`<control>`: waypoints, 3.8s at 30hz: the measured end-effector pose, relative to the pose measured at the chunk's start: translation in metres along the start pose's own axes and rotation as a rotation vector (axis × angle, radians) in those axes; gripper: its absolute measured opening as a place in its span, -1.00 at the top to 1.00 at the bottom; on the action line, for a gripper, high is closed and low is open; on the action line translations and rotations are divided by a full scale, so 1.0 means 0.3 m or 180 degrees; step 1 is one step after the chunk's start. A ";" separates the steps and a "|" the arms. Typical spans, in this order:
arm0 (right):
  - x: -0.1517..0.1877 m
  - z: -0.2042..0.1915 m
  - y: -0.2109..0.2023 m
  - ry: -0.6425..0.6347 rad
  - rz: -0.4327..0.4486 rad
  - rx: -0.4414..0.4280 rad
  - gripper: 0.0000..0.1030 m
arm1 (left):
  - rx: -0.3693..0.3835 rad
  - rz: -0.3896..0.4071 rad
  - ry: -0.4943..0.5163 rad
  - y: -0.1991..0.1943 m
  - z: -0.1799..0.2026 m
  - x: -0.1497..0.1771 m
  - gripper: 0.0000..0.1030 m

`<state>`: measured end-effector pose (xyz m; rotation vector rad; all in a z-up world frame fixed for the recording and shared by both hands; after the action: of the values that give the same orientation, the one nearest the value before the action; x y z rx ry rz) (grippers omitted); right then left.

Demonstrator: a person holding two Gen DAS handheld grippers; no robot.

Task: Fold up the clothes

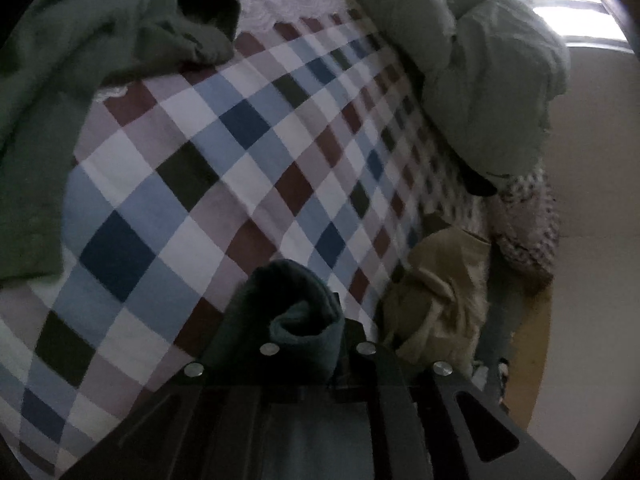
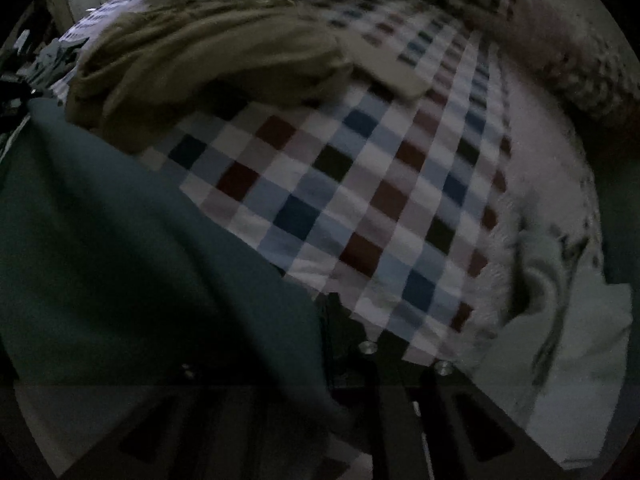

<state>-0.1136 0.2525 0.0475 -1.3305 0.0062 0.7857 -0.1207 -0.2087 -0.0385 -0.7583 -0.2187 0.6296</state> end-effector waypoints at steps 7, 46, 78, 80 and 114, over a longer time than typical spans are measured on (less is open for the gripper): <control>0.011 0.078 0.037 0.0393 0.0168 0.0167 -0.01 | 0.0451 0.0715 0.0290 -0.204 0.066 0.042 -0.23; 0.496 -0.806 -0.430 -0.0196 0.1240 -0.0499 -0.03 | -0.0141 0.1282 0.0969 -0.462 -0.366 0.753 -0.42; 0.393 -0.924 -0.456 -0.0096 0.1481 -0.0878 -0.06 | -0.0349 0.0744 0.0826 -0.366 -0.536 0.748 -0.56; 0.389 -0.924 -0.457 -0.0081 0.1483 -0.0884 -0.06 | -0.0265 0.0691 0.0758 -0.364 -0.543 0.748 -0.57; 0.362 -1.015 -0.436 -0.0318 0.1542 -0.0729 -0.06 | 0.0301 0.0437 0.0062 -0.389 -0.627 0.783 -0.56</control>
<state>0.1633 0.0412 0.0286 -1.5274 0.1691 1.2927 0.1946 -0.2391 -0.0997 -0.6917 -0.1186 0.7572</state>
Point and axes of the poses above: each gripper's, at about its wrist camera, not at the fingertips, and y roughly the way its jaws point, z to its right, x to its underside, the point moved 4 cm from there along y, roughly the way its jaws point, and after that the axes turned 1 degree about z, right-handed, at the moved point
